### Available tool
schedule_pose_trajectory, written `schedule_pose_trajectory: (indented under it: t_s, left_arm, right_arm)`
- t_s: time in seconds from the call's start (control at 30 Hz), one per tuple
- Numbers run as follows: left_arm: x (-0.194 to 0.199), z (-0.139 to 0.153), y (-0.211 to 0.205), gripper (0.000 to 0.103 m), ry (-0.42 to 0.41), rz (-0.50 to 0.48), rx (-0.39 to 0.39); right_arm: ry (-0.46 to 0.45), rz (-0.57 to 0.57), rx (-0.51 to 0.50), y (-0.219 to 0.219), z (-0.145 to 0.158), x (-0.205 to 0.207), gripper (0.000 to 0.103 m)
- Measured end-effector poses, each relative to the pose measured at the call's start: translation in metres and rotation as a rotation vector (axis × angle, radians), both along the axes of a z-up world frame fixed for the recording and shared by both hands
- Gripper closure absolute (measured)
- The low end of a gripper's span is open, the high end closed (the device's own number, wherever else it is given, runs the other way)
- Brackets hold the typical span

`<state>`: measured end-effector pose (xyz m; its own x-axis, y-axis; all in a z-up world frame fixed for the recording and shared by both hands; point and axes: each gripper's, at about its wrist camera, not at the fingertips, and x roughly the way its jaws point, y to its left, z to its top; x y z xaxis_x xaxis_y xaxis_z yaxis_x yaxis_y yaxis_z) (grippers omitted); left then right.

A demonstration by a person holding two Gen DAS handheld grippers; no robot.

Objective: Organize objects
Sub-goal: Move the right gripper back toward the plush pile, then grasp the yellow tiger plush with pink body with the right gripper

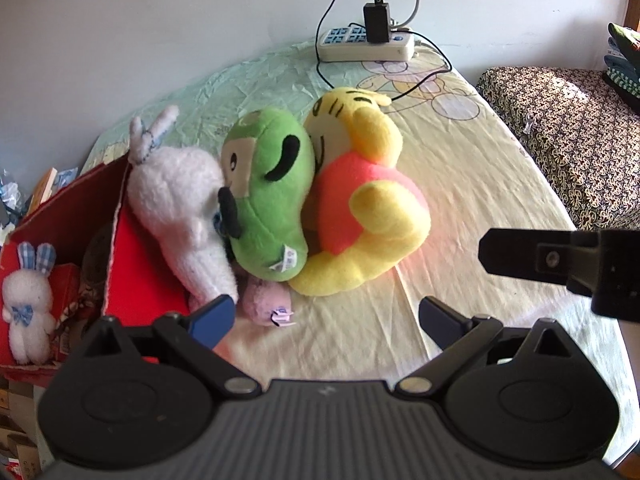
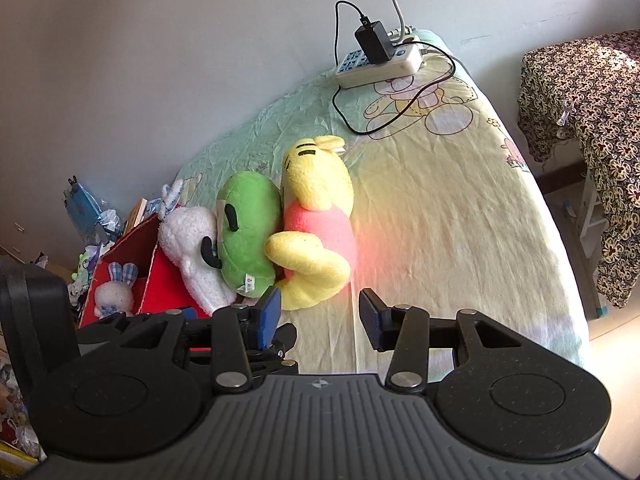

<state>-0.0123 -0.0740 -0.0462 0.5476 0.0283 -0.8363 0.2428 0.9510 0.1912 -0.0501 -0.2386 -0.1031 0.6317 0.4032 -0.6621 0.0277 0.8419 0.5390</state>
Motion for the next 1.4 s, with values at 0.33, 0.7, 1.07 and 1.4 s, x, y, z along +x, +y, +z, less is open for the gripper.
schedule_pose_trajectory:
  t_s: [0.33,0.7,1.07,1.4]
  left_arm:
    - [0.008,-0.007,-0.001,0.004,0.019,-0.009,0.022]
    - [0.012,-0.018,-0.001,0.004,0.050,-0.019,0.030]
    - [0.012,-0.045,0.002,0.004,0.131,-0.057,0.008]
    - [0.023,-0.028,0.016,0.004,0.025,-0.162,-0.189]
  right_arm:
    - [0.025,-0.020,0.004,0.000,-0.008,0.005,0.053]
    - [0.059,-0.032,0.002,0.000,-0.018,0.008,0.053]
    - [0.132,-0.033,-0.010,-0.001,-0.041,0.014,0.053]
    - [0.061,-0.075,0.064,-0.016,-0.036,0.046,0.051]
